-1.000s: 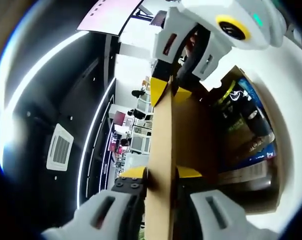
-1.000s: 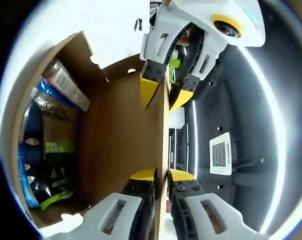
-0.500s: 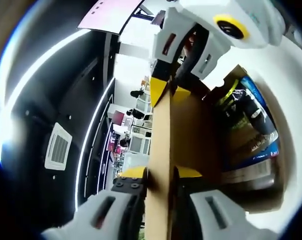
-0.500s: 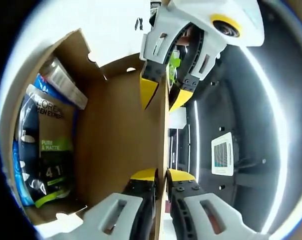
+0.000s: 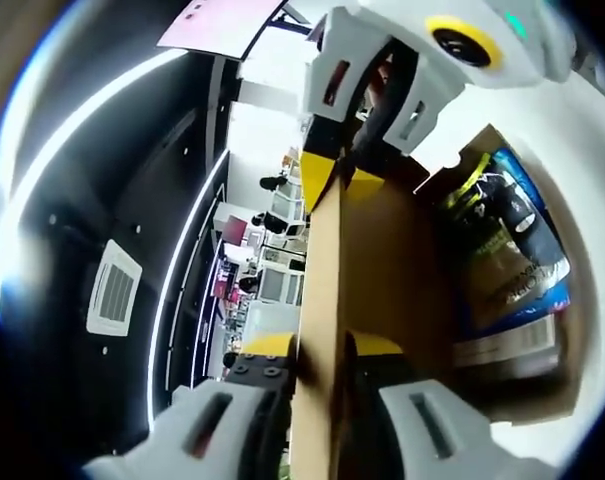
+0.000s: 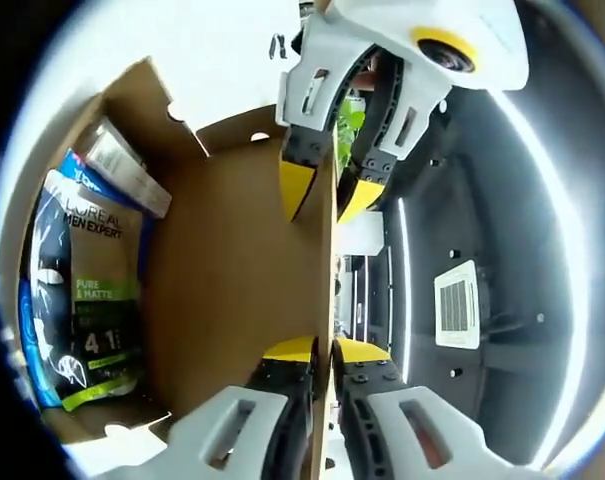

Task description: Operate the shoe box by opening the lid, removing the specified soft item, and placing it in the target area until the item is outside and the box remains undamaged.

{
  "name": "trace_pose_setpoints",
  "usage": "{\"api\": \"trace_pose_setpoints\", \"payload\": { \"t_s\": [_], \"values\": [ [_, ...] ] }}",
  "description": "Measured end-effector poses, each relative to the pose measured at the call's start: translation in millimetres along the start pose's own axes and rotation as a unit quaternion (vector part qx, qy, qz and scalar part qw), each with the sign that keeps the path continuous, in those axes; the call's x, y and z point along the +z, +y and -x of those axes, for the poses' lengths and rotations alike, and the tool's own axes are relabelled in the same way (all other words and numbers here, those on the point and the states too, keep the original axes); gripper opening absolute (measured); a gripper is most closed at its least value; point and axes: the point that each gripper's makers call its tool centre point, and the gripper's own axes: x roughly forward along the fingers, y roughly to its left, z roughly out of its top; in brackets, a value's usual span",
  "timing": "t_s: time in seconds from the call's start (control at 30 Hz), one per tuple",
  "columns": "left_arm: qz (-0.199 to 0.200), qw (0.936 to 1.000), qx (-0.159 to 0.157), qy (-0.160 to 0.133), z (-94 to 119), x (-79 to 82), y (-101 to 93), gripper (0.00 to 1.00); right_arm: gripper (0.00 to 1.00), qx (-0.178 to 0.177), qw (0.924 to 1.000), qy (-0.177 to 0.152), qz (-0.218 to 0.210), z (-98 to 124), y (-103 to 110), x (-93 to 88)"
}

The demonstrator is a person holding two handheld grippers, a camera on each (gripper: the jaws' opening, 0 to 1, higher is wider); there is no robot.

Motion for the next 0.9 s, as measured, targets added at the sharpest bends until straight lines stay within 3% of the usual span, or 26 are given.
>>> {"api": "trace_pose_setpoints", "payload": {
  "t_s": [0.9],
  "values": [
    [0.021,0.9997,-0.013,0.0,-13.7,-8.3,3.0,0.26,0.03,0.023,0.9996,0.015,-0.005,-24.6,-2.2,-11.1]
  ]
}}
